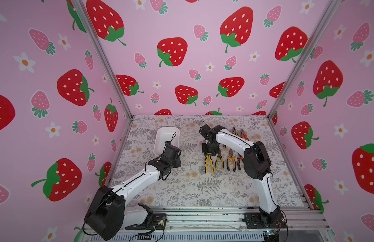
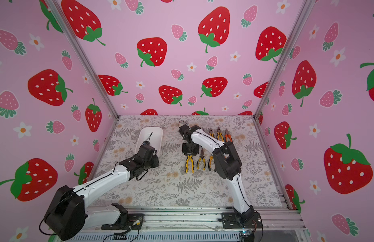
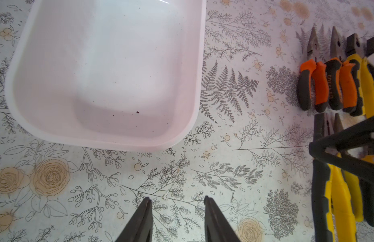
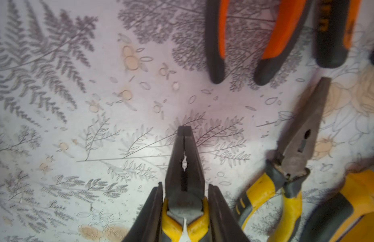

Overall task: Take the pliers out of the storage box
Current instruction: Place the pliers at the center of the board.

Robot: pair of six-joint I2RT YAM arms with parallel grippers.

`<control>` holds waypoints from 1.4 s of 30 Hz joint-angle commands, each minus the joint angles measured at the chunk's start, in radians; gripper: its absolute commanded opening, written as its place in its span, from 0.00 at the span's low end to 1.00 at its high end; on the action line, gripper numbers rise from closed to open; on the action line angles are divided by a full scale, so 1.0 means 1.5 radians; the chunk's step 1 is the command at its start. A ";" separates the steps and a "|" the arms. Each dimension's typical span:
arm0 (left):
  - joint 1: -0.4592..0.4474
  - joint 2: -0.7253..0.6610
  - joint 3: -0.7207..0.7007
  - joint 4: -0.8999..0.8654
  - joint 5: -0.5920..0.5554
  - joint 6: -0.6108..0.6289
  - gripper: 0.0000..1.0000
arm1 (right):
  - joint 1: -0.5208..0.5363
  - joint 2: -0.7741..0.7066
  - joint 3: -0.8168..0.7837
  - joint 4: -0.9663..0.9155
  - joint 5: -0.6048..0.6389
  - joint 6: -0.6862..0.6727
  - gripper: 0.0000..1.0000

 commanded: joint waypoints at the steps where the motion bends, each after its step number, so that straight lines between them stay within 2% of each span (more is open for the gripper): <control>1: 0.004 0.005 0.014 0.005 0.004 0.004 0.43 | -0.021 -0.023 -0.011 -0.006 -0.024 0.014 0.08; 7: 0.004 0.013 0.021 0.002 0.007 0.007 0.42 | -0.037 -0.011 -0.011 -0.004 -0.029 0.010 0.09; 16: 0.004 0.013 0.019 0.003 0.008 0.007 0.43 | -0.040 -0.023 -0.032 0.025 -0.080 0.041 0.09; 26: 0.004 0.008 0.015 0.006 0.008 0.007 0.42 | -0.040 -0.002 -0.029 0.021 -0.073 0.043 0.08; 32: 0.004 0.009 0.015 0.007 0.009 0.008 0.42 | -0.040 0.013 -0.022 0.019 -0.072 0.041 0.13; 42: 0.005 0.008 0.015 0.008 0.011 0.009 0.43 | -0.037 0.032 -0.015 0.023 -0.082 0.044 0.14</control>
